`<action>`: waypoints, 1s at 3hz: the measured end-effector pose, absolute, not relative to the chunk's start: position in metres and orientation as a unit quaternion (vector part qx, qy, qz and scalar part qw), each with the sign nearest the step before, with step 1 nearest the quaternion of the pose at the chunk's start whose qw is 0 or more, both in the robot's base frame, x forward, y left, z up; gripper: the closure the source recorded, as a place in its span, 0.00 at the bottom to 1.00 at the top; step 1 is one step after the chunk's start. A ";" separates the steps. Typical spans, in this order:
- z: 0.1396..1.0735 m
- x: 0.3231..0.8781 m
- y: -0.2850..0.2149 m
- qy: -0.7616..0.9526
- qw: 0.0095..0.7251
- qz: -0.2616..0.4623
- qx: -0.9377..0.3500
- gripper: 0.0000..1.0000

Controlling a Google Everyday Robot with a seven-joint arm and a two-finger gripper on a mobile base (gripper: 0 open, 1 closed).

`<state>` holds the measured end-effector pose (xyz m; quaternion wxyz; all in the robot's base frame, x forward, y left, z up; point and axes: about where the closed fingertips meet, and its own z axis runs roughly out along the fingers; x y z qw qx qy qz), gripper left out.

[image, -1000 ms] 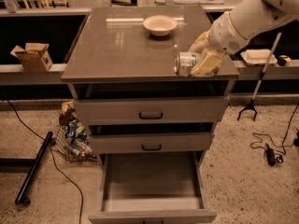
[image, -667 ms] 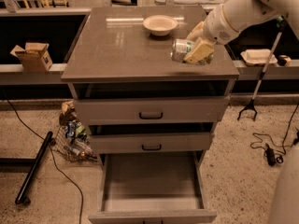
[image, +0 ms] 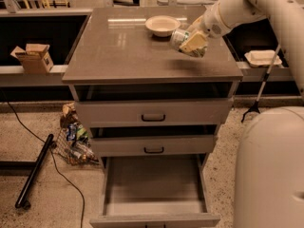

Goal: Pick 7up can from bottom drawer and place on counter

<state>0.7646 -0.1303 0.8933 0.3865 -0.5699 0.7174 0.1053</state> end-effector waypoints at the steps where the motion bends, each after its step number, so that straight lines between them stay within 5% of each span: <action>1: 0.878 0.789 -0.126 0.738 0.382 0.124 -0.541 0.82; 3: 0.855 0.812 -0.122 0.770 0.362 0.139 -0.506 0.36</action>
Offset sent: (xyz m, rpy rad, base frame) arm 0.0732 -0.0035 -0.0315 0.0776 0.1497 -0.1635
